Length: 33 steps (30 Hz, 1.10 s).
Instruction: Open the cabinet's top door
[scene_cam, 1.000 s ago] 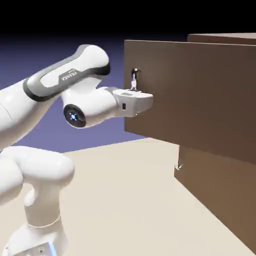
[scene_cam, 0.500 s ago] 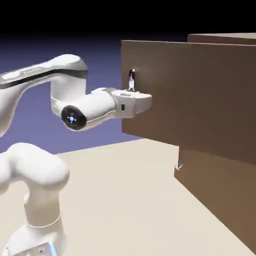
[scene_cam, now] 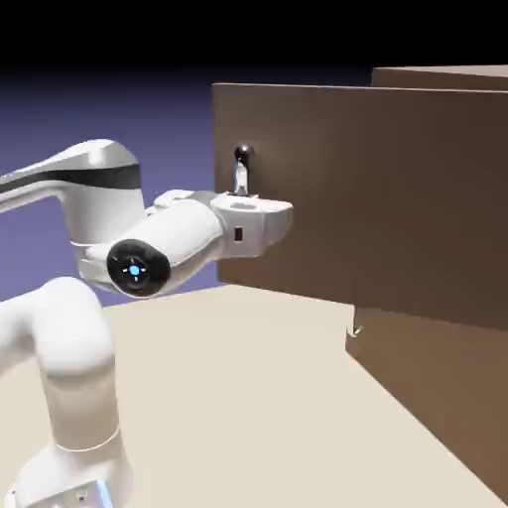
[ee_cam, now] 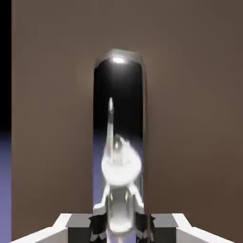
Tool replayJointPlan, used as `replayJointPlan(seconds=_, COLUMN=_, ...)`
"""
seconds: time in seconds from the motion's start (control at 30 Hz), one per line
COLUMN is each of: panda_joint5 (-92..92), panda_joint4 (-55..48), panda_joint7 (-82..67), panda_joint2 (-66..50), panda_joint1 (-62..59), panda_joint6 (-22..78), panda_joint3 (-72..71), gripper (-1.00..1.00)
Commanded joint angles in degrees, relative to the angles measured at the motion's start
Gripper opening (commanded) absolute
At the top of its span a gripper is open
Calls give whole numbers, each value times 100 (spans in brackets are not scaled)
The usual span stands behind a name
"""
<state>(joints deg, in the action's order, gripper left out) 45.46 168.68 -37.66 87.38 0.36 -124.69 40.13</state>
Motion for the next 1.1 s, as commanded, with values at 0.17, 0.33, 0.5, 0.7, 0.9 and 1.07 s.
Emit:
replayJointPlan(seconds=0.17, panda_joint5=-956, panda_joint4=-847, panda_joint7=43, panda_joint2=-252, panda_joint1=-9, panda_joint6=1489, panda_joint3=1102, gripper=-100)
replayJointPlan(seconds=0.33, panda_joint5=-1584, panda_joint4=-1862, panda_joint7=82, panda_joint2=-491, panda_joint1=463, panda_joint6=2672, panda_joint3=1899, gripper=-100)
replayJointPlan(seconds=0.5, panda_joint5=-1988, panda_joint4=-2901, panda_joint7=155, panda_joint2=-633, panda_joint1=1118, panda_joint6=3650, panda_joint3=2460, gripper=-100)
replayJointPlan(seconds=0.7, panda_joint5=-2299, panda_joint4=-4147, panda_joint7=283, panda_joint2=-704, panda_joint1=1987, panda_joint6=4684, panda_joint3=2942, gripper=-100)
replayJointPlan(seconds=0.9, panda_joint5=-2481, panda_joint4=-5393, panda_joint7=458, panda_joint2=-709, panda_joint1=2880, panda_joint6=5626, panda_joint3=3282, gripper=-100)
replayJointPlan(seconds=1.07, panda_joint5=-2560, panda_joint4=-6431, panda_joint7=632, panda_joint2=-685, panda_joint1=3621, panda_joint6=6358, panda_joint3=3485, gripper=-100)
